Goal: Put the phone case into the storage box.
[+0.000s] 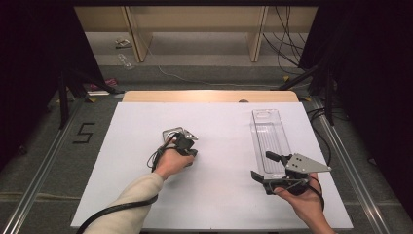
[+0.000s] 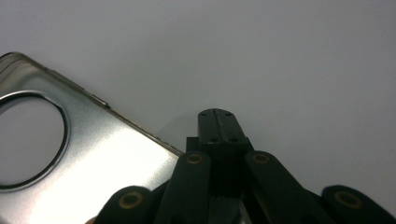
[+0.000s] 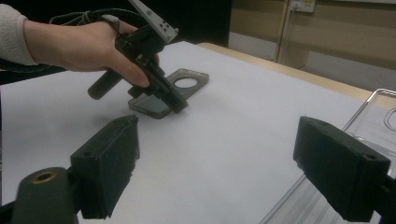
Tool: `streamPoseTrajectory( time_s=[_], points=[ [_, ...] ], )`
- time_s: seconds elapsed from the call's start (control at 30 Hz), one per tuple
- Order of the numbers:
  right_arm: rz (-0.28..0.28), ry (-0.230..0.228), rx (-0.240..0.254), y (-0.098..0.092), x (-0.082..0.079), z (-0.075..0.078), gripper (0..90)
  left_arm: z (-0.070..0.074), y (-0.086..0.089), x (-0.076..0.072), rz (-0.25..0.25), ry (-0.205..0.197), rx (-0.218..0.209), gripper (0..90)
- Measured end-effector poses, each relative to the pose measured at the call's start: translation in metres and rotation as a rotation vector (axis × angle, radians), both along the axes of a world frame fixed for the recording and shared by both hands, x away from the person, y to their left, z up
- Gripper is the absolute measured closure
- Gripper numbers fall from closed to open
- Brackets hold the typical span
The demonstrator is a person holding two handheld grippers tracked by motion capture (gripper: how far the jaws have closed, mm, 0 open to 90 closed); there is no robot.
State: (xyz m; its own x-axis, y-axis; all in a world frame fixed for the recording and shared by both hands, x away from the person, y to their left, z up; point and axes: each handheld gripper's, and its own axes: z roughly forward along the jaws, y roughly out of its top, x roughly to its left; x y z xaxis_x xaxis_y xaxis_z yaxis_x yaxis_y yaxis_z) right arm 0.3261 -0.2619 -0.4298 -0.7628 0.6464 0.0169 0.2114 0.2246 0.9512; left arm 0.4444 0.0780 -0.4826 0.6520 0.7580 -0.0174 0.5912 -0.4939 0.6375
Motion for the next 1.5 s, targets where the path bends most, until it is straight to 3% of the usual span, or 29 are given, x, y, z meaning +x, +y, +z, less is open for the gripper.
streamPoseTrajectory(
  time_s=[0.23,0.67,1.5],
  points=[
    [-0.002,0.003,-0.003,0.0,0.0,0.0,15.6,-0.001,0.009,-0.003,-0.004,0.002,-0.002,89.8],
    [-0.003,0.007,-0.004,0.0,0.0,-0.001,15.6,0.001,0.008,-0.004,-0.017,0.001,0.022,89.8],
    [-0.002,0.01,-0.004,0.0,0.0,-0.001,15.6,0.001,0.014,-0.007,-0.02,0.009,0.018,89.8]
  ],
)
